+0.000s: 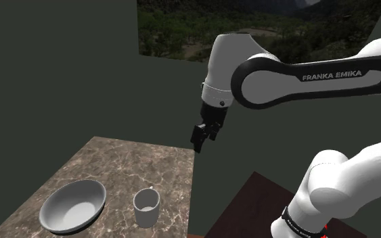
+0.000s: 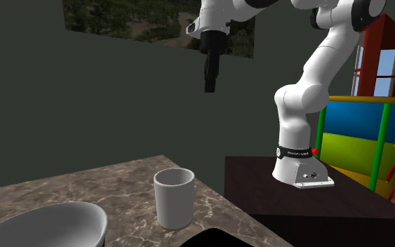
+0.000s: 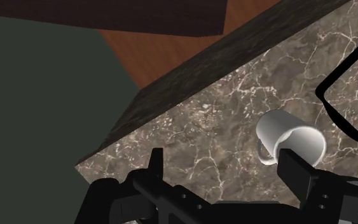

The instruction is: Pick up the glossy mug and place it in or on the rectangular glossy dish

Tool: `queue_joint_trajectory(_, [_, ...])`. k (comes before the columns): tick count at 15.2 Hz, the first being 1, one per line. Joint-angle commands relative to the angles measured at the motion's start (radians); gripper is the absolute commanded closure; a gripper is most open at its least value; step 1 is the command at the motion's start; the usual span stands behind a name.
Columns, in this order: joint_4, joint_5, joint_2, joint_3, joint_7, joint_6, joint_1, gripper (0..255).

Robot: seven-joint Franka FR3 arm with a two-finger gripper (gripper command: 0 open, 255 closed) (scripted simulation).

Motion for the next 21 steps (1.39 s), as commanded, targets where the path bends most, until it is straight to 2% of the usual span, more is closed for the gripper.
queue_joint_trajectory(1, [0.007, 0.004, 0.055, 0.049, 0.051, 0.049, 0.000, 0])
queue_joint_trajectory(6, [0.058, -0.025, 0.217, 0.170, 0.186, 0.156, -0.016, 0])
queue_joint_trajectory(10, [0.122, -0.098, 0.373, 0.265, 0.318, 0.229, -0.038, 0])
queue_joint_trajectory(13, [0.184, -0.193, 0.509, 0.327, 0.437, 0.271, -0.049, 0])
queue_joint_trajectory(16, [0.261, -0.319, 0.659, 0.363, 0.570, 0.294, -0.035, 0])
queue_joint_trajectory(21, [0.417, -0.516, 0.903, 0.338, 0.760, 0.287, 0.064, 0])
